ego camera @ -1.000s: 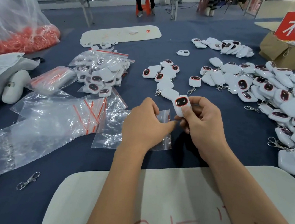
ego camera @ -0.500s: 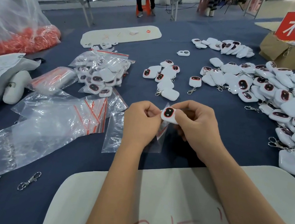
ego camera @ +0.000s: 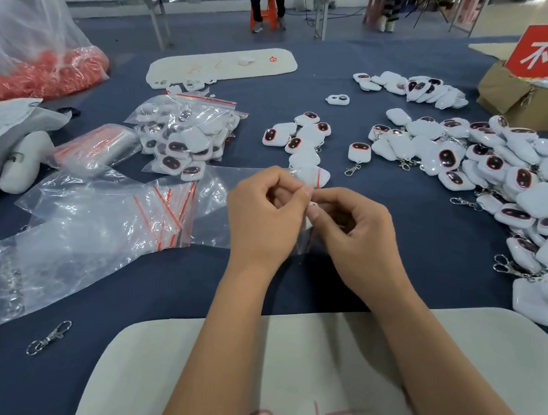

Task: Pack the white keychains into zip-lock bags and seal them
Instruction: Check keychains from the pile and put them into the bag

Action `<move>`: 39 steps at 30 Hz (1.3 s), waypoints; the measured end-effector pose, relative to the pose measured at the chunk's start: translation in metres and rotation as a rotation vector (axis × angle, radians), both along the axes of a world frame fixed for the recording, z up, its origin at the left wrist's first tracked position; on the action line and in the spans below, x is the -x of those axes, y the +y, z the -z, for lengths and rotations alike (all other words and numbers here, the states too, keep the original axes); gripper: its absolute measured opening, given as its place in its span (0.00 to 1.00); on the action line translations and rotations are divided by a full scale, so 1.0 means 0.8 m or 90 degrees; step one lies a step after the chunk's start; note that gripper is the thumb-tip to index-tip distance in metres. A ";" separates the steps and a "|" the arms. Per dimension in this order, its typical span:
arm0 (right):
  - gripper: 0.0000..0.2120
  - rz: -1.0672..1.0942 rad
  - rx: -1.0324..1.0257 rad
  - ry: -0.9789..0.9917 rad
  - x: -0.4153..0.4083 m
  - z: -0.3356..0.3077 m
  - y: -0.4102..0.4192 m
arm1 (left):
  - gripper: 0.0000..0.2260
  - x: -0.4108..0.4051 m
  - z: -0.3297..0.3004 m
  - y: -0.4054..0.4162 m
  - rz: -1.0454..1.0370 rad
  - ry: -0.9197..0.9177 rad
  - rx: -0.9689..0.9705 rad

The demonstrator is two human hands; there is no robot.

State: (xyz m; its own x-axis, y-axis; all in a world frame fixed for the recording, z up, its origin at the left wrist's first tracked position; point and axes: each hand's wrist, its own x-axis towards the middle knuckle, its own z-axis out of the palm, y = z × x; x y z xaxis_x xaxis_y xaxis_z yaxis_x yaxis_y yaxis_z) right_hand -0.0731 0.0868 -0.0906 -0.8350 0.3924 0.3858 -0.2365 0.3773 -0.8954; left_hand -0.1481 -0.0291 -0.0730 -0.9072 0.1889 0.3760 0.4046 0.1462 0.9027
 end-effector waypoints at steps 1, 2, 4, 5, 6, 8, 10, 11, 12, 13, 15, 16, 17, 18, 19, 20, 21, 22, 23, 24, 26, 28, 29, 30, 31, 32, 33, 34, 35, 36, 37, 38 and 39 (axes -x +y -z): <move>0.09 -0.029 0.009 0.001 0.000 0.000 -0.001 | 0.12 0.001 0.001 -0.001 -0.014 0.004 -0.002; 0.11 -0.048 0.014 -0.007 0.000 0.001 -0.001 | 0.12 0.003 0.001 -0.003 -0.027 0.006 -0.004; 0.10 -0.059 0.027 -0.031 0.001 0.002 -0.003 | 0.12 0.006 0.001 -0.006 -0.037 0.004 -0.009; 0.08 -0.048 0.029 -0.044 0.002 0.004 -0.005 | 0.12 0.006 0.001 -0.007 -0.029 0.001 -0.012; 0.07 -0.026 0.011 -0.055 0.003 0.005 -0.005 | 0.11 0.005 0.000 -0.005 -0.015 -0.010 -0.018; 0.06 0.021 -0.064 -0.068 0.003 0.008 -0.005 | 0.07 -0.001 -0.001 0.001 0.027 -0.049 -0.044; 0.09 -0.005 -0.087 -0.076 0.003 0.006 -0.001 | 0.04 -0.006 -0.003 0.007 0.047 -0.076 -0.066; 0.11 -0.063 -0.072 -0.086 0.002 0.004 0.001 | 0.05 -0.006 -0.003 0.007 0.033 -0.078 -0.071; 0.13 -0.132 -0.056 -0.102 0.000 0.001 0.003 | 0.06 -0.004 -0.003 0.007 0.008 -0.078 -0.079; 0.15 -0.184 -0.049 -0.123 0.000 -0.002 0.005 | 0.07 0.000 -0.003 0.005 -0.019 -0.081 -0.091; 0.16 -0.193 -0.030 -0.143 0.000 -0.003 0.007 | 0.08 0.005 -0.002 -0.001 -0.063 -0.096 -0.117; 0.15 -0.155 -0.002 -0.120 0.001 -0.003 0.006 | 0.08 0.006 -0.001 -0.003 -0.080 -0.106 -0.126; 0.12 -0.090 0.030 -0.073 0.002 -0.004 0.005 | 0.07 0.007 0.000 -0.004 -0.094 -0.116 -0.134; 0.09 -0.001 0.047 -0.022 0.004 -0.004 0.006 | 0.06 0.007 0.000 -0.003 -0.104 -0.126 -0.141; 0.08 0.105 0.040 0.017 0.009 -0.004 0.009 | 0.06 0.007 0.001 -0.002 -0.113 -0.135 -0.142; 0.07 0.209 0.003 0.033 0.016 -0.005 0.015 | 0.06 0.008 0.002 0.000 -0.118 -0.141 -0.133; 0.06 0.289 -0.072 0.015 0.025 -0.007 0.023 | 0.06 0.009 0.003 0.002 -0.118 -0.147 -0.115; 0.06 0.325 -0.175 -0.043 0.035 -0.009 0.032 | 0.06 0.009 0.004 0.006 -0.108 -0.159 -0.099; 0.11 0.320 -0.279 -0.134 0.048 -0.009 0.041 | 0.05 0.007 0.006 0.009 -0.087 -0.179 -0.088; 0.17 0.296 -0.361 -0.238 0.061 -0.010 0.049 | 0.05 0.004 0.007 0.013 -0.058 -0.197 -0.082; 0.24 0.248 -0.448 -0.400 0.083 -0.014 0.060 | 0.07 -0.003 0.008 0.022 -0.014 -0.174 -0.064; 0.24 0.148 -0.478 -0.443 0.099 -0.014 0.065 | 0.08 -0.006 0.008 0.026 -0.020 -0.048 -0.001; 0.25 0.069 -0.460 -0.418 0.105 -0.014 0.066 | 0.07 -0.005 0.007 0.025 -0.032 0.019 0.045; 0.27 0.001 -0.401 -0.374 0.108 -0.015 0.066 | 0.06 -0.003 0.008 0.024 -0.039 0.069 0.090; 0.29 -0.027 -0.326 -0.320 0.109 -0.017 0.067 | 0.04 0.000 0.010 0.022 -0.036 0.097 0.120; 0.29 0.001 -0.289 -0.261 0.110 -0.016 0.073 | 0.03 0.003 0.012 0.020 -0.021 0.099 0.129; 0.28 0.069 -0.307 -0.224 0.114 -0.015 0.082 | 0.03 0.005 0.014 0.017 0.001 0.085 0.130; 0.27 0.147 -0.378 -0.232 0.118 -0.013 0.092 | 0.04 0.005 0.016 0.016 0.022 0.065 0.132; 0.27 0.209 -0.451 -0.276 0.121 -0.011 0.105 | 0.05 0.005 0.017 0.015 0.039 0.046 0.142; 0.28 0.238 -0.497 -0.343 0.123 -0.009 0.117 | 0.05 0.005 0.017 0.016 0.046 0.036 0.172; 0.28 0.239 -0.510 -0.405 0.124 -0.007 0.128 | 0.06 0.004 0.017 0.018 0.040 0.039 0.224; 0.28 0.224 -0.505 -0.448 0.123 -0.006 0.136 | 0.08 0.003 0.018 0.021 0.019 0.053 0.286; 0.27 0.206 -0.503 -0.475 0.123 -0.004 0.142 | 0.09 0.001 0.018 0.024 -0.011 0.061 0.339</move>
State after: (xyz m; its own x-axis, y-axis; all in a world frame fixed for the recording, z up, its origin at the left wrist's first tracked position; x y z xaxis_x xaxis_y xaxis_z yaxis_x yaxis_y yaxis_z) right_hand -0.1717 0.2007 -0.0874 -0.8639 0.4988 0.0700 0.4677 0.8460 -0.2559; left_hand -0.1491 -0.0097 -0.0875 -0.8785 0.3606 0.3135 0.4745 0.5811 0.6612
